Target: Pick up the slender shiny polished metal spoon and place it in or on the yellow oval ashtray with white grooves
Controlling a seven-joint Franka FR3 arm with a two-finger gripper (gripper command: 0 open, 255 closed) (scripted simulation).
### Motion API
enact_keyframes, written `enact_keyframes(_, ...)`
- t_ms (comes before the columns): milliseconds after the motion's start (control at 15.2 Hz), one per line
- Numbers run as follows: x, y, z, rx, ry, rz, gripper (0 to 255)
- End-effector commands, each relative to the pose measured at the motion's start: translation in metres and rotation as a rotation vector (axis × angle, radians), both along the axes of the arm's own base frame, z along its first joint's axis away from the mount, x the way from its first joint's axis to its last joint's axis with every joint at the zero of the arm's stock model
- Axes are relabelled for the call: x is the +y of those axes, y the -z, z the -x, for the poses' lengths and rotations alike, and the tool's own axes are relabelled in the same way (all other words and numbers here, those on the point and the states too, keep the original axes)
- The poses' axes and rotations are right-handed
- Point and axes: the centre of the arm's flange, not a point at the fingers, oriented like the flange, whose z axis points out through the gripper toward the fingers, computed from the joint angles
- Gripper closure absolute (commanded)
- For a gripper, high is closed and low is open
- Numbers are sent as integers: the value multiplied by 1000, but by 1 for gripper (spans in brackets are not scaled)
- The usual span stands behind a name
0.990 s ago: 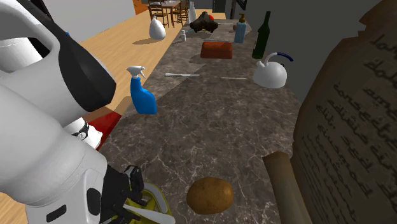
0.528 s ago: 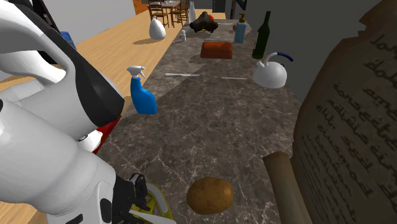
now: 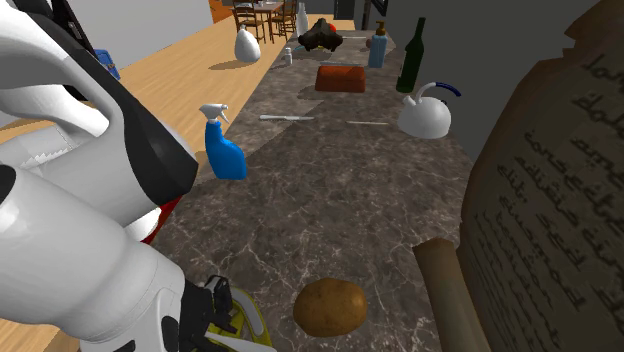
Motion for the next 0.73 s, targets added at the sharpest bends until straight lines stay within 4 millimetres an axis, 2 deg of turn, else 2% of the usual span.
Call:
enact_keyframes(0,0,0,0,0,0,0,0)
enact_keyframes(330,0,0,0,0,0,0,0)
enact_keyframes(594,-9,-48,9,0,0,0,0)
enact_keyframes(660,-9,-48,9,0,0,0,0)
